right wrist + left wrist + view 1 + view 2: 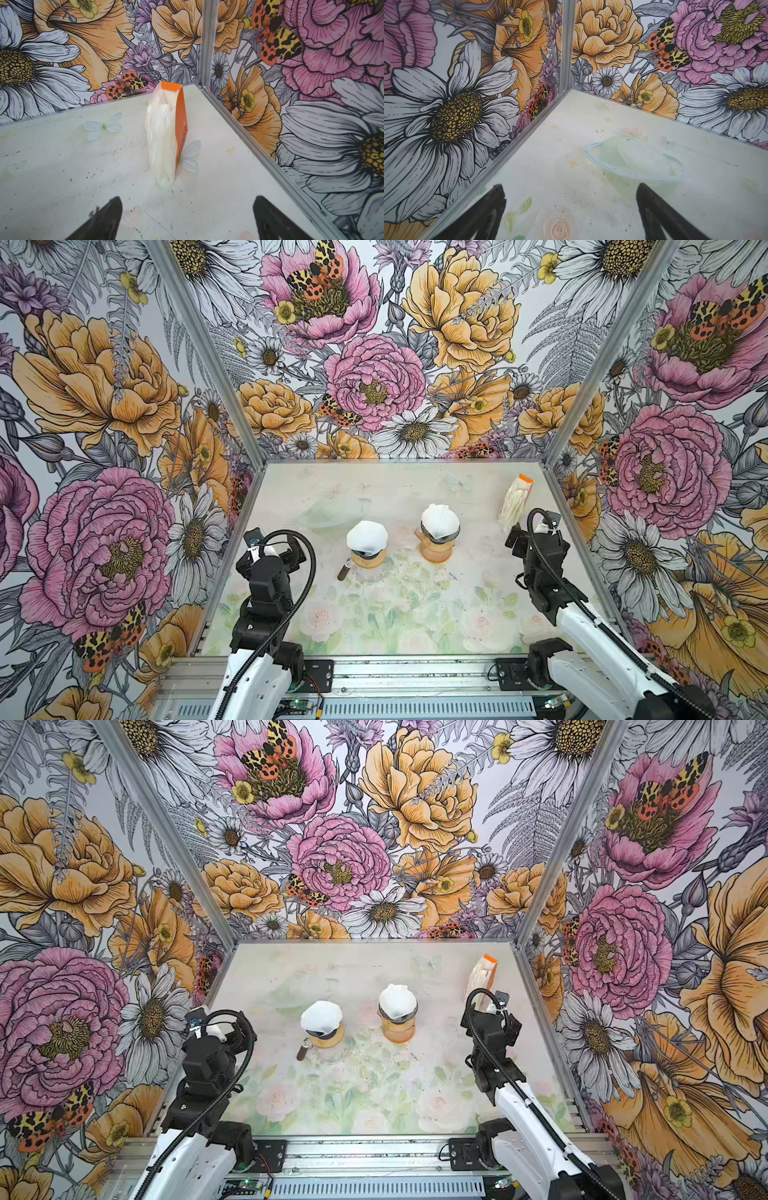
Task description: Place the coffee filter in the dripper
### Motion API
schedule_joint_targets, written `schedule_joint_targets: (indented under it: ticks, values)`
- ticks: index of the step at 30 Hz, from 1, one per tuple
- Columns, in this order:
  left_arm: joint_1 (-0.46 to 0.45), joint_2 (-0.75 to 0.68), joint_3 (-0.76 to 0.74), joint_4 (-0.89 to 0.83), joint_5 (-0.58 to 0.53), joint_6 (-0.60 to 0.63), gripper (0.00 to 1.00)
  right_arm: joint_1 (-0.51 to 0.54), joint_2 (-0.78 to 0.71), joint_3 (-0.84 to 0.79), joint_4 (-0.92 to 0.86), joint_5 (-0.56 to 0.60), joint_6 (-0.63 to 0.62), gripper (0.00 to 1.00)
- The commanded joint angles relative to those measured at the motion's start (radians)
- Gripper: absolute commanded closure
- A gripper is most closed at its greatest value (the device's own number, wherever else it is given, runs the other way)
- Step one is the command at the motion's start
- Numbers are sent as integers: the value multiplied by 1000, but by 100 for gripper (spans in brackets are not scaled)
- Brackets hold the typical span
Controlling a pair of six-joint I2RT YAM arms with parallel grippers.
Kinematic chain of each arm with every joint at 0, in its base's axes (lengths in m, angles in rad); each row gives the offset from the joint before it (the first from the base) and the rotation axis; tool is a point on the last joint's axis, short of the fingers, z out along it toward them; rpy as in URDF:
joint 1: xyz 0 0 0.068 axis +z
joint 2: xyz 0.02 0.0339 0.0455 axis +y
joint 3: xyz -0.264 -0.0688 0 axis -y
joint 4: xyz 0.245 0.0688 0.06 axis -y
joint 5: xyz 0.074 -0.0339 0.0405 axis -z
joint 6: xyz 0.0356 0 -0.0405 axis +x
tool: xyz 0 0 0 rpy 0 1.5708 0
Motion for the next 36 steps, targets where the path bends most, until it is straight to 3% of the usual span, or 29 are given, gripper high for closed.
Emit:
schedule_joint_targets:
  ticks: [1,11,19,26,36]
  values:
    - [51,49,-27,136,20,12,1,-27,54,-47,216,22,-26,1]
    - [99,272,-78,395,58,-6,1,-88,249,-137,550,13,-150,0]
    - [99,507,-130,757,121,30,1,-143,394,-94,680,-128,-161,1]
    - [100,736,-109,950,170,78,1,-149,572,-17,738,-251,-172,1]
    - [114,943,-93,1174,225,86,1,-147,640,7,747,-262,-174,0]
